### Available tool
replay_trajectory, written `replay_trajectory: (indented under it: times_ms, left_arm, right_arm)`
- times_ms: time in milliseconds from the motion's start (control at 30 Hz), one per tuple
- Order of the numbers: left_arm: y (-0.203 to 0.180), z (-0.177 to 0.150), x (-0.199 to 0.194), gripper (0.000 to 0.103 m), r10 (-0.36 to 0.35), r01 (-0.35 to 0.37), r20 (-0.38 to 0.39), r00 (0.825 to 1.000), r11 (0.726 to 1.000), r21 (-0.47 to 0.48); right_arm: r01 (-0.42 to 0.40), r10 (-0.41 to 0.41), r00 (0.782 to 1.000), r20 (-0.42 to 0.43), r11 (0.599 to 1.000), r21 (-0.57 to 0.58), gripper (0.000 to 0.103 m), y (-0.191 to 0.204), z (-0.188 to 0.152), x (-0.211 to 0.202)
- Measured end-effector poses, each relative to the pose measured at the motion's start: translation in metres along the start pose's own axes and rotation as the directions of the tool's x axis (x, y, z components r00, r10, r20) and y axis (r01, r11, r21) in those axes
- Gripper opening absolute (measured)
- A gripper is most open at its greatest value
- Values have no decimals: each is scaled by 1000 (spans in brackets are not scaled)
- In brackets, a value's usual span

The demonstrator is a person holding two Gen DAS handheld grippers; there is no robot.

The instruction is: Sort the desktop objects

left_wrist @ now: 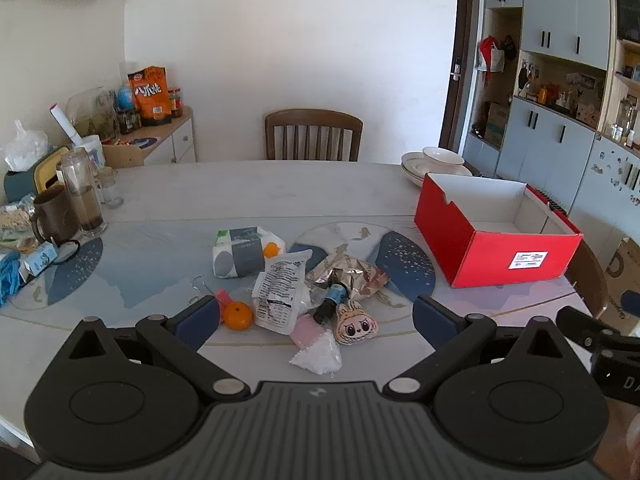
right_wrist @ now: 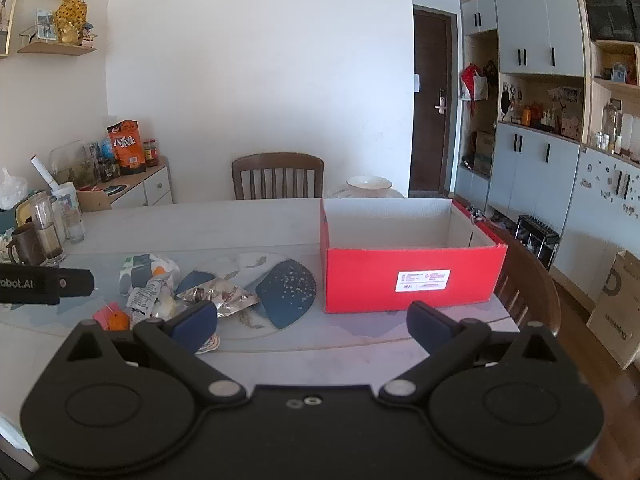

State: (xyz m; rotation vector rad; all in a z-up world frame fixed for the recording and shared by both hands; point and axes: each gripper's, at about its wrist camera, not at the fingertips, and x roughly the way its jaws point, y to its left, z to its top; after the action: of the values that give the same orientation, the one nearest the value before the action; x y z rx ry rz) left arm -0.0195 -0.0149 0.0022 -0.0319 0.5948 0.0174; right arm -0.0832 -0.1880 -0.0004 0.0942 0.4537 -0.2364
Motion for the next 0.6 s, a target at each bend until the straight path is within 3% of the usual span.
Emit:
replay_trajectory:
  times_ms: [433,600]
  left_arm:
    - [-2,-13,11,103,48,-52,85,995,998,45]
    - [9,-15,33,103,51,-55,60,997,996,64]
  right_arm:
    - [-61,64,997,49,996,-66,98,8,-5,7]
    - [-62,63,998,24,996,-65,97,18,-5,23]
